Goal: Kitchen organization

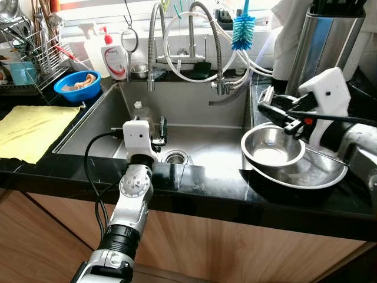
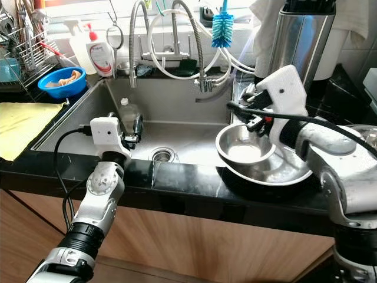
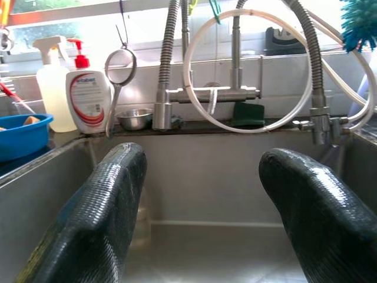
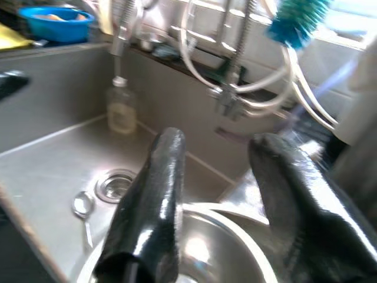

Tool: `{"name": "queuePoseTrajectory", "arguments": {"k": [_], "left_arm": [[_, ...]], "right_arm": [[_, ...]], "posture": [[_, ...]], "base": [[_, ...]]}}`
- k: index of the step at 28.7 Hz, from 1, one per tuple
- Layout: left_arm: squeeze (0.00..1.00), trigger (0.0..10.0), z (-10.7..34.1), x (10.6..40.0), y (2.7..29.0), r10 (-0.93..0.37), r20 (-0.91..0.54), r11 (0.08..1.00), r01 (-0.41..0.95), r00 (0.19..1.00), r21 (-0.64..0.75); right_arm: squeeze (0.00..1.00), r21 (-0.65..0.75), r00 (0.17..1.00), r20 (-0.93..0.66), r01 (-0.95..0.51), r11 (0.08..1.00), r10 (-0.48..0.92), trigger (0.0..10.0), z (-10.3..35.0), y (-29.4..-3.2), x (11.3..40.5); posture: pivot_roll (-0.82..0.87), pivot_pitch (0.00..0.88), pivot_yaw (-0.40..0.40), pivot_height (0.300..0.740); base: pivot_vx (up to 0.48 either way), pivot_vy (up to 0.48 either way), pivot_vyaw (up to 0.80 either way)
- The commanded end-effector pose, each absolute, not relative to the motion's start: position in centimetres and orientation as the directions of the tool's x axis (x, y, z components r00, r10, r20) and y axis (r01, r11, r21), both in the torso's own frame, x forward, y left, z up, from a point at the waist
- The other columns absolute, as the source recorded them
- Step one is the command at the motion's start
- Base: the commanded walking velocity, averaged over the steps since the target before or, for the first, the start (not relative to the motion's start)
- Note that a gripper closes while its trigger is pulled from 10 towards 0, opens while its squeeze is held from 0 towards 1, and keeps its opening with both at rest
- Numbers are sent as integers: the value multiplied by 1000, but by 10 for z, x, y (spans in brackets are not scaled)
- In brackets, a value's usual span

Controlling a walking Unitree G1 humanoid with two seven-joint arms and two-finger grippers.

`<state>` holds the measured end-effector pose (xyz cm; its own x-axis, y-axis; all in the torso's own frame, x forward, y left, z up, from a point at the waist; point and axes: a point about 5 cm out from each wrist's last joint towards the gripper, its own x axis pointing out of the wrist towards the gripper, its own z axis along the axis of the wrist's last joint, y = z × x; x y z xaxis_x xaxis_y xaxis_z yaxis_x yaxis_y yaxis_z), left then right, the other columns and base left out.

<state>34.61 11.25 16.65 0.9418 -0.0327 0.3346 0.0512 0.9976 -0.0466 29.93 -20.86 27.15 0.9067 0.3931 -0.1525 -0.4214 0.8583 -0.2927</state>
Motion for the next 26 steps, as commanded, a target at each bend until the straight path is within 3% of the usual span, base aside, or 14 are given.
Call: {"name": "queuePoseTrajectory", "arguments": {"k": [1,4,6,10,20,21,26], "left_arm": [[0,10000,166,348,111,-54,327,997,66,944,-27],[0,10000,166,347,110,-64,327,997,75,943,-22],[0,10000,167,347,110,-66,327,997,77,943,-19],[0,10000,166,347,111,-73,327,997,82,942,-14],[0,10000,166,346,109,-94,323,995,102,942,-7],[0,10000,166,346,109,-95,324,995,102,941,-7],[0,10000,167,347,111,-90,323,995,98,942,-8]], "right_arm": [[1000,-300,917,-142,-398,867,372,10000,271,-209,300],[1000,-241,953,-114,-300,923,280,10000,264,-208,306],[1000,-147,985,-82,-160,976,149,10000,260,-213,312],[1000,-9,996,-86,-26,1000,25,10000,247,-210,313],[1000,174,986,-168,41,984,-12,10000,233,-184,302],[0,167,984,-176,40,985,-10,10000,234,-183,299],[0,165,987,-157,72,984,-45,10000,253,-189,292]], "posture": [[-300,0,145,740],[-298,0,146,740],[-296,0,147,740],[-294,0,148,740],[-294,0,148,740],[-294,0,145,740],[-309,0,145,740]], "base": [[0,0,0],[0,0,0],[0,0,0],[0,0,0],[0,0,0],[0,0,0],[0,0,0]]}}
